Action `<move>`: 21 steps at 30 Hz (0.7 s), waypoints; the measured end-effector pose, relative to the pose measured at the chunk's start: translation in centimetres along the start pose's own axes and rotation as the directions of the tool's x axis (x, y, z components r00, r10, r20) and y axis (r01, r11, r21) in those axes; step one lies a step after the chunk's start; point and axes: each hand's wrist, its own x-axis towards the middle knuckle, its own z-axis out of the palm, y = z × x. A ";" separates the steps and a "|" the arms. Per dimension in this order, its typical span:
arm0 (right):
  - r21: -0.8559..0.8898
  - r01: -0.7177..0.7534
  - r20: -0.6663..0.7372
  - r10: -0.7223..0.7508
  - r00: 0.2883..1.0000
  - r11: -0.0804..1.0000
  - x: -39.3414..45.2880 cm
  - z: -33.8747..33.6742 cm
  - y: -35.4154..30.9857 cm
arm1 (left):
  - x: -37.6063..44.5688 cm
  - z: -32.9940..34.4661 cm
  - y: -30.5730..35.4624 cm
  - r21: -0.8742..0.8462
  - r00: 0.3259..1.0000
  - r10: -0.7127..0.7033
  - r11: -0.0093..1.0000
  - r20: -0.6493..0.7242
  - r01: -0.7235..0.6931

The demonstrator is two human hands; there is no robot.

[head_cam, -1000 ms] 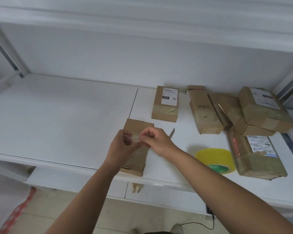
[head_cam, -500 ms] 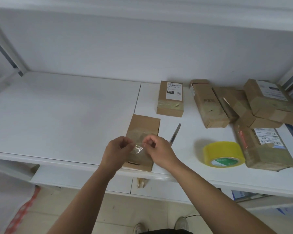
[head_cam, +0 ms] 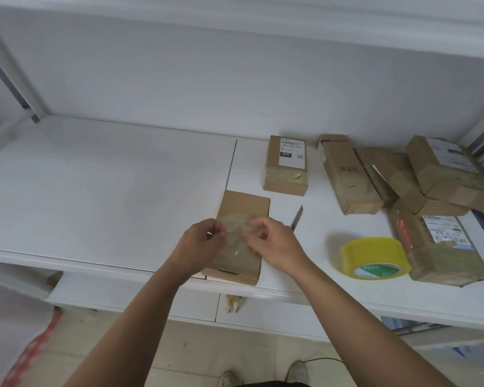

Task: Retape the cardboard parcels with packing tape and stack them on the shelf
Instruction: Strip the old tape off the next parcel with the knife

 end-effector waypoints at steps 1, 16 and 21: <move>-0.055 0.034 -0.004 -0.034 0.999 0.998 -0.1 -0.5 -0.4 | 0.1 -0.3 0.3 0.026 0.999 0.022 0.999 0.037 -0.023; 0.022 0.272 0.074 -0.273 0.959 0.962 -0.5 -0.8 -2.1 | -0.4 -1.1 1.9 -0.148 0.982 0.082 0.987 0.172 -0.056; -0.151 0.329 0.088 -0.319 0.944 0.932 -0.9 -0.6 -1.7 | -0.5 -0.9 1.5 -0.077 0.969 0.090 0.994 0.231 -0.074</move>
